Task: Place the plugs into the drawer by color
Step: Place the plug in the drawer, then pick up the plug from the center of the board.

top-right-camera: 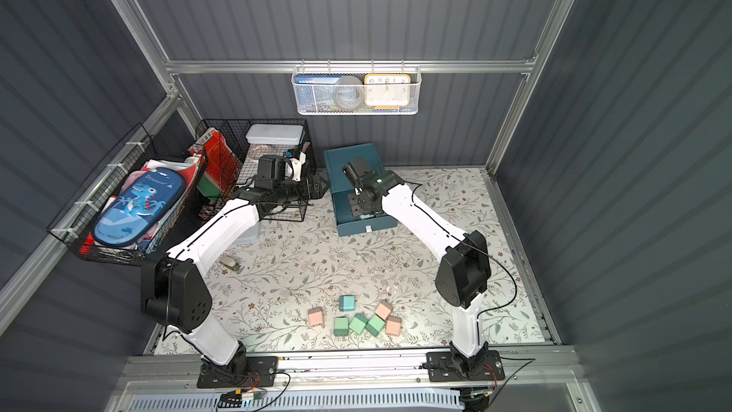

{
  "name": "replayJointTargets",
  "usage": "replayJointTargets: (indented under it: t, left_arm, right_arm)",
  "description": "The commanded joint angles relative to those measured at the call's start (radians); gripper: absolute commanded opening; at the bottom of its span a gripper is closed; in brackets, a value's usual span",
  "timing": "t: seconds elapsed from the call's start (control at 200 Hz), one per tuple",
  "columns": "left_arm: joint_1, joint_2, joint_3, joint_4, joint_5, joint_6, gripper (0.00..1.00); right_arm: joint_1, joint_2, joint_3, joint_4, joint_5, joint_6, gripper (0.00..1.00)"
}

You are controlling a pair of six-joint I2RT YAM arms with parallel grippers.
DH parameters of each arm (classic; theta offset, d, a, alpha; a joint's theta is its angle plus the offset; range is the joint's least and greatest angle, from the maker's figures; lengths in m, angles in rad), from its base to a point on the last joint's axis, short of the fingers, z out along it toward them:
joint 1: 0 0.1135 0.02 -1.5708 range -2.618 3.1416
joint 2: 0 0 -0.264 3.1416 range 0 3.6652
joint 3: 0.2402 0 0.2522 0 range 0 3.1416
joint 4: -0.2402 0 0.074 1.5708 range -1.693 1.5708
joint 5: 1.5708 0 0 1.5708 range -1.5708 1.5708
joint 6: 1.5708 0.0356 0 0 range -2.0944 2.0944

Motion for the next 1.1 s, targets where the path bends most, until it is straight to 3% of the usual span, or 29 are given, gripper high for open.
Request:
replayJointTargets:
  t: [0.0,0.16,0.28,0.445,0.62,0.796,1.096]
  left_arm:
    - [0.000,-0.009,0.010,-0.003,0.017,0.019,0.94]
    - [0.000,-0.013,0.011,-0.005,0.017,0.020,0.94]
    - [0.000,-0.013,0.012,-0.006,0.019,0.021,0.94]
    - [0.000,-0.022,0.010,-0.011,0.021,0.022,0.94]
    - [0.000,-0.021,0.011,-0.011,0.020,0.024,0.94]
    - [0.000,-0.020,0.013,-0.014,0.014,0.025,0.94]
    - [0.000,-0.025,0.010,-0.015,0.008,0.027,0.94]
  right_arm:
    - [-0.003,-0.001,0.053,-0.040,0.016,-0.008,0.64]
    - [-0.001,-0.071,0.072,-0.050,-0.026,-0.018,0.64]
    - [0.029,-0.193,-0.012,-0.027,-0.107,-0.070,0.62]
    - [0.140,-0.461,-0.412,0.161,-0.089,-0.197,0.62]
    - [0.246,-0.622,-0.717,0.291,-0.168,-0.214,0.62]
    - [0.326,-0.602,-0.907,0.422,-0.253,-0.230,0.63]
    - [0.408,-0.428,-0.982,0.540,-0.304,-0.282,0.63]
